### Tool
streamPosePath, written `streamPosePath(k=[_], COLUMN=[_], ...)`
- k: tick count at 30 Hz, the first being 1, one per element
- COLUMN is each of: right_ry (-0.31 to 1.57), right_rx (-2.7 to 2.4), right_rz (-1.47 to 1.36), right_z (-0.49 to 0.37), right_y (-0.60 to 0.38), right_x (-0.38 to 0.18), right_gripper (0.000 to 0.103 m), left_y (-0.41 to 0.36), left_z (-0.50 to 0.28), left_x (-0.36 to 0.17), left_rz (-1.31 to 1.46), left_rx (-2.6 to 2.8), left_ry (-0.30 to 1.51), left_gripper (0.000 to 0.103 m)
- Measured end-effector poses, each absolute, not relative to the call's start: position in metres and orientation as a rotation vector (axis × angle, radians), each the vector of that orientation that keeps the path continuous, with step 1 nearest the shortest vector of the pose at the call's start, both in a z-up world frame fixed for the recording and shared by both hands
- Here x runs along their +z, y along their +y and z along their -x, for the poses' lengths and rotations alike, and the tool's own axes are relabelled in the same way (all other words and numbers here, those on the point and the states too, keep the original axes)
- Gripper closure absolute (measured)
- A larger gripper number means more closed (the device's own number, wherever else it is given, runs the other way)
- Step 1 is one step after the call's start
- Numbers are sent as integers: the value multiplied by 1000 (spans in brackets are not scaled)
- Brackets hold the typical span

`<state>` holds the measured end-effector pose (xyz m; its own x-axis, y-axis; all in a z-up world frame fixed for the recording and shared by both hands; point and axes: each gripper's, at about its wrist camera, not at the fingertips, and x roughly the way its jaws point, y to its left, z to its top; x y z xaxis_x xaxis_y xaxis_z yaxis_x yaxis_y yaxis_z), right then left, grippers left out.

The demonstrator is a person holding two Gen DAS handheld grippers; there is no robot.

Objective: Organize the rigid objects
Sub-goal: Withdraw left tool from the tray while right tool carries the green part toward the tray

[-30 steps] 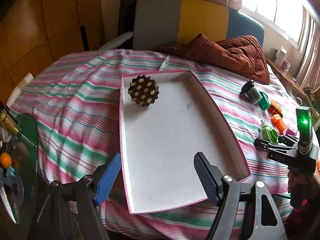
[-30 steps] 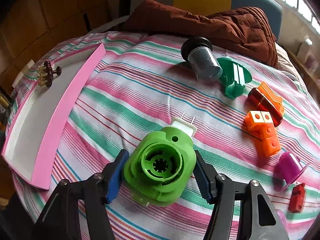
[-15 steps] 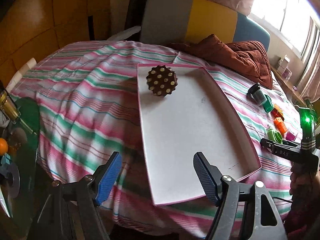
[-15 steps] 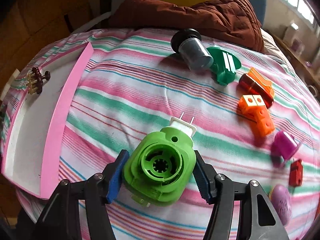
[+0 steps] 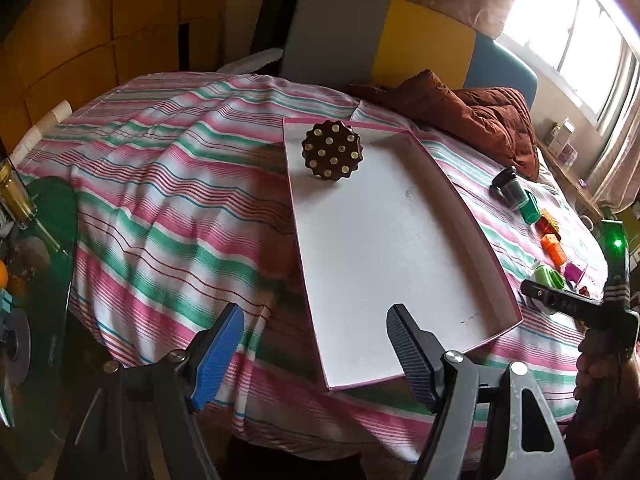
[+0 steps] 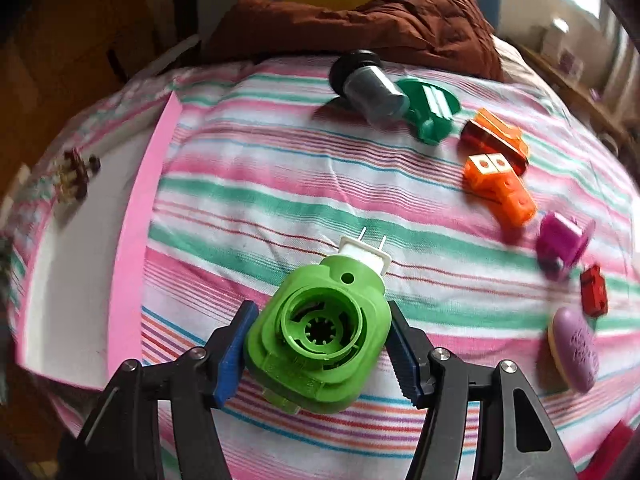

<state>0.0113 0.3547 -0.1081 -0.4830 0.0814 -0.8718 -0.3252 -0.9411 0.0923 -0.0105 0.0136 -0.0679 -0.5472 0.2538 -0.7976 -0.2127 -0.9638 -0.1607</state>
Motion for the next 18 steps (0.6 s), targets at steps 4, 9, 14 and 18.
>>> streamPosePath(k=[4,9,14,18], right_ry=[414,333,264,220], right_rx=[2526,2626,2731,2815], right_rz=[1379,1339,1348,1394], right_z=[-15,-4,10,24], right_y=[355,328,295,264], right_x=[-88,-62,-53,-54], right_gripper=[40,40,40,40], left_y=[11,8,6,2], left_z=[11,12,12,14], left_x=[-67,-69,-67,-67], left_rz=[1306,1322,1313,1328], left_rx=[2563,2560,2577,2581], left_ry=[-68,-79,-72,-77], left_gripper=[28,28,28,28])
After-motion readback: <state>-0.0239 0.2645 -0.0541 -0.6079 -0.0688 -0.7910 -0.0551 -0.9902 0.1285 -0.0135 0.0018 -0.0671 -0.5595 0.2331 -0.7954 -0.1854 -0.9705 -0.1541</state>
